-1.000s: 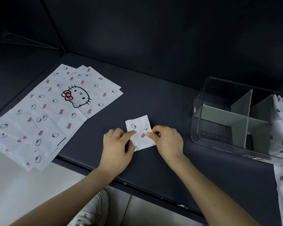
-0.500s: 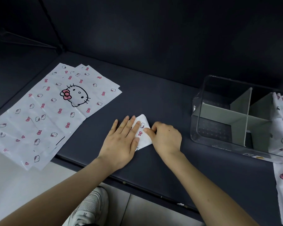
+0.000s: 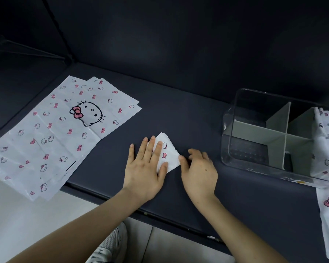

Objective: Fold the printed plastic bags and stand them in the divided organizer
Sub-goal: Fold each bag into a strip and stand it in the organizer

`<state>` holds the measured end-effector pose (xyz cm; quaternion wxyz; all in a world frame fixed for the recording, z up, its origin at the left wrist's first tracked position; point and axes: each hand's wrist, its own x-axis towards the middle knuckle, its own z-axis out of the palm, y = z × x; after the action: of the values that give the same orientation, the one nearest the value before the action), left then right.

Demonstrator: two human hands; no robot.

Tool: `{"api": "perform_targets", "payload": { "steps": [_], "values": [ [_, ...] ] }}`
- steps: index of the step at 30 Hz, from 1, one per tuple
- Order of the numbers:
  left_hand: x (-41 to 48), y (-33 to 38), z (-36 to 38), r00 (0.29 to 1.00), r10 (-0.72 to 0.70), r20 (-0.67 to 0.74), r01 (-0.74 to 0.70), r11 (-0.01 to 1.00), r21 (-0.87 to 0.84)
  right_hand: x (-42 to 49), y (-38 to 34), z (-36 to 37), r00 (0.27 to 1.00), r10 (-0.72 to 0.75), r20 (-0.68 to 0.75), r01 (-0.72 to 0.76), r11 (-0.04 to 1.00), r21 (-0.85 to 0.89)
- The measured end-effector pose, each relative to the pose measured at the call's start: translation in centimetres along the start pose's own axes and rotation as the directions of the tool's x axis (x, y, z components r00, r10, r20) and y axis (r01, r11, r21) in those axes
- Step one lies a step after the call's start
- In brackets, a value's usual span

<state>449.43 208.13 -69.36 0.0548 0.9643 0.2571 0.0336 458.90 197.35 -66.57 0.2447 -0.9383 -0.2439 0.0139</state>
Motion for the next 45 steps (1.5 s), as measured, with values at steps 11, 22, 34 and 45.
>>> {"api": "perform_targets", "payload": {
  "steps": [11, 22, 34, 45],
  "values": [
    [-0.4, 0.5, 0.5, 0.998, -0.065, -0.025, 0.062, 0.995, -0.084, 2.2, -2.3, -1.5, 0.909, 0.161, 0.384, -0.165, 0.986, -0.023],
    [1.6, 0.8, -6.1, 0.963, -0.196, 0.186, 0.262, 0.512, -0.818, 1.9, 0.4, -7.0, 0.875, -0.119, 0.468, -0.208, 0.781, 0.588],
    [3.4, 13.4, -11.1, 0.959, -0.005, 0.282, 0.28, -0.114, -0.953, -0.1, 7.3, -16.3, 0.865, 0.187, 0.465, -0.488, 0.1, 0.867],
    [10.4, 26.6, -7.8, 0.761, 0.621, -0.187, -0.636, 0.658, -0.403, 0.3, 19.4, -26.1, 0.609, 0.656, -0.446, -0.029, 0.58, 0.814]
  ]
}}
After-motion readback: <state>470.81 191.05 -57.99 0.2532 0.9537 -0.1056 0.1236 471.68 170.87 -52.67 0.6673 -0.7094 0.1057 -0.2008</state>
